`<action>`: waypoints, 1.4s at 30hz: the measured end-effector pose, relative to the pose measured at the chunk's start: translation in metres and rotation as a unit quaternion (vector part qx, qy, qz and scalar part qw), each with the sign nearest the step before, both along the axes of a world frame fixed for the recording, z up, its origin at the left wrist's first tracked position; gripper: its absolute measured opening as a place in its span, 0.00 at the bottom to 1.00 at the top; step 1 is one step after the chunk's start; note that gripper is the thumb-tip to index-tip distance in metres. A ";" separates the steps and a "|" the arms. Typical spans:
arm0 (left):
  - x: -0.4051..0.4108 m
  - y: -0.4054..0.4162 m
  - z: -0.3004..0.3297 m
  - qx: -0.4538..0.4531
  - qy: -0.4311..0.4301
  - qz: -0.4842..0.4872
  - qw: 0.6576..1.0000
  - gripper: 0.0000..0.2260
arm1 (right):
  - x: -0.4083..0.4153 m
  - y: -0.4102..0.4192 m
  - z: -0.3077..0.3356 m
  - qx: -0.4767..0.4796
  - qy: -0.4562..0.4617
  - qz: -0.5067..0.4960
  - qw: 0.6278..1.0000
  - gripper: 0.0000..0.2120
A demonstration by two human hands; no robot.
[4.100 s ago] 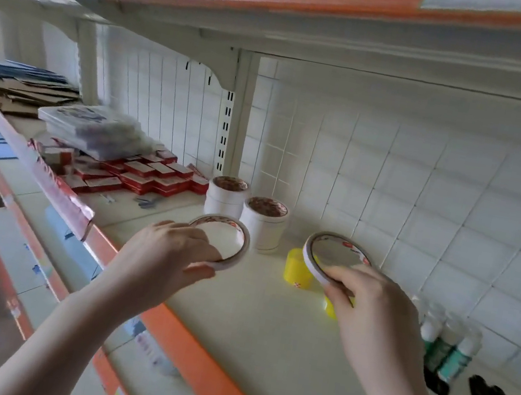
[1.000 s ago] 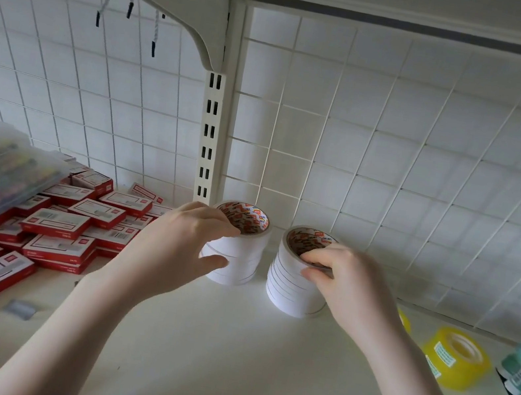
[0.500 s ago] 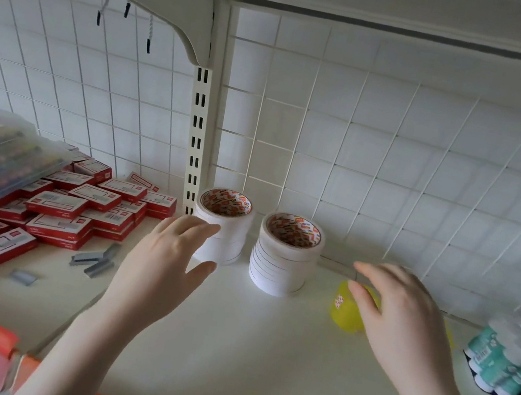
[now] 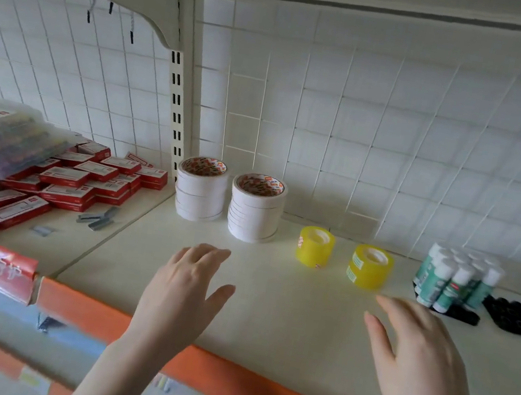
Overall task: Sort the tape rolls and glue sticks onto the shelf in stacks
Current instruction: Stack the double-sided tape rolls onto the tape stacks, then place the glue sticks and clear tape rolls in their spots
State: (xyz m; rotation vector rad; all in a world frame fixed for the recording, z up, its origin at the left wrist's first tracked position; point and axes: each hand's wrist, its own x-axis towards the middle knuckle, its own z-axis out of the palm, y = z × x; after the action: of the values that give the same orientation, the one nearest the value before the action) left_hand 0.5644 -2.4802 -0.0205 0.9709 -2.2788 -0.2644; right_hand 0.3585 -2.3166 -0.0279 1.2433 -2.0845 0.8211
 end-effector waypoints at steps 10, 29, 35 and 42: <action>-0.026 0.069 0.004 -0.018 -0.002 -0.123 0.992 0.21 | 0.004 0.106 -0.008 -0.012 0.032 -0.139 0.990 0.07; -0.241 0.349 0.019 0.002 0.011 -0.244 0.970 0.20 | -0.164 0.414 -0.006 -0.027 0.030 -0.266 0.963 0.12; -0.337 0.451 0.023 0.009 0.017 -0.279 0.960 0.21 | -0.245 0.527 0.002 -0.014 0.034 -0.296 0.954 0.10; -0.448 0.517 0.018 0.009 0.012 -0.320 0.947 0.20 | -0.335 0.597 -0.004 -0.032 0.026 -0.330 0.943 0.05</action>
State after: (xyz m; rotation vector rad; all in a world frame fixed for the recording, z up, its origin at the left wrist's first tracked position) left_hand 0.1161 -1.9636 -0.0021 0.1990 -2.5097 -0.5639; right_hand 0.0237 -1.7195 -0.0315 0.4557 -2.1979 0.5250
